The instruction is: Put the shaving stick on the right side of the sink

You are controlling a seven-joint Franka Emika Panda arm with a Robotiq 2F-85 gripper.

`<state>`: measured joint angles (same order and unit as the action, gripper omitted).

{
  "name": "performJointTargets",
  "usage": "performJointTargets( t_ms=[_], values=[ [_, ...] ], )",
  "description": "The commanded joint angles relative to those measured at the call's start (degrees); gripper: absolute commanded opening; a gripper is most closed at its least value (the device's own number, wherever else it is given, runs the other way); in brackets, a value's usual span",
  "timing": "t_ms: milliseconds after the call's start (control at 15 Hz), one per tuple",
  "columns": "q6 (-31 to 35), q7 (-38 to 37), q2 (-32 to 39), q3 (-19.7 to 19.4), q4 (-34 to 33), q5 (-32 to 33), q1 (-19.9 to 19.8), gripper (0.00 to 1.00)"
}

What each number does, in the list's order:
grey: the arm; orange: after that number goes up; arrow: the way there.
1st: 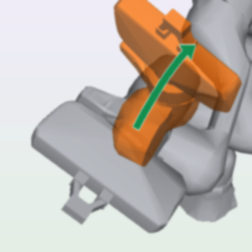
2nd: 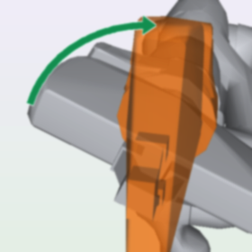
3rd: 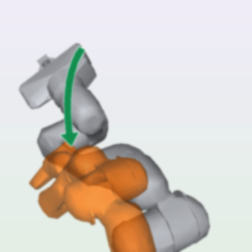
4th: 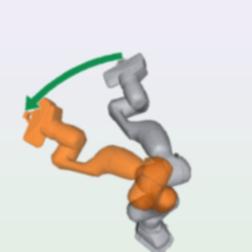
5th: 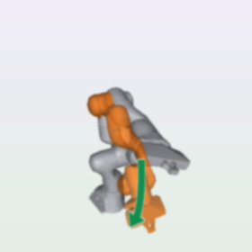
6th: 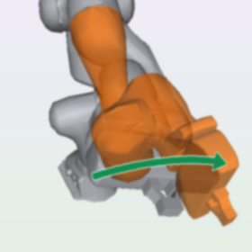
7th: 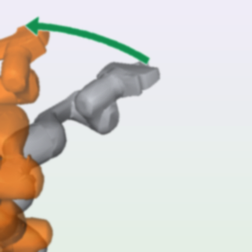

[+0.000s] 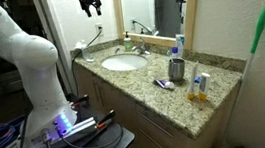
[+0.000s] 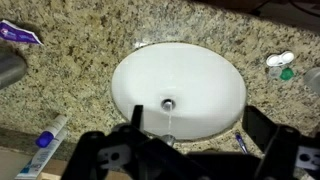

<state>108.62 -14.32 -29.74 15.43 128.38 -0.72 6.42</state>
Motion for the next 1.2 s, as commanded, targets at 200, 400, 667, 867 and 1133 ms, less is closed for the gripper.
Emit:
performJointTargets(
  t_ms=[200,400,667,867,1133],
  values=[
    [-0.1,-0.3,0.2,-0.6,-0.1,0.4,0.7,1.0],
    [-0.1,-0.3,0.2,-0.6,-0.1,0.4,0.7,1.0],
    [0.7,6.9,0.6,-2.8,-0.1,-2.9,3.5,1.0],
    [3.9,15.2,0.6,-4.9,0.4,-6.4,6.5,1.0],
    [2.1,15.4,0.2,-4.8,-0.1,-7.9,6.6,1.0]
  ],
)
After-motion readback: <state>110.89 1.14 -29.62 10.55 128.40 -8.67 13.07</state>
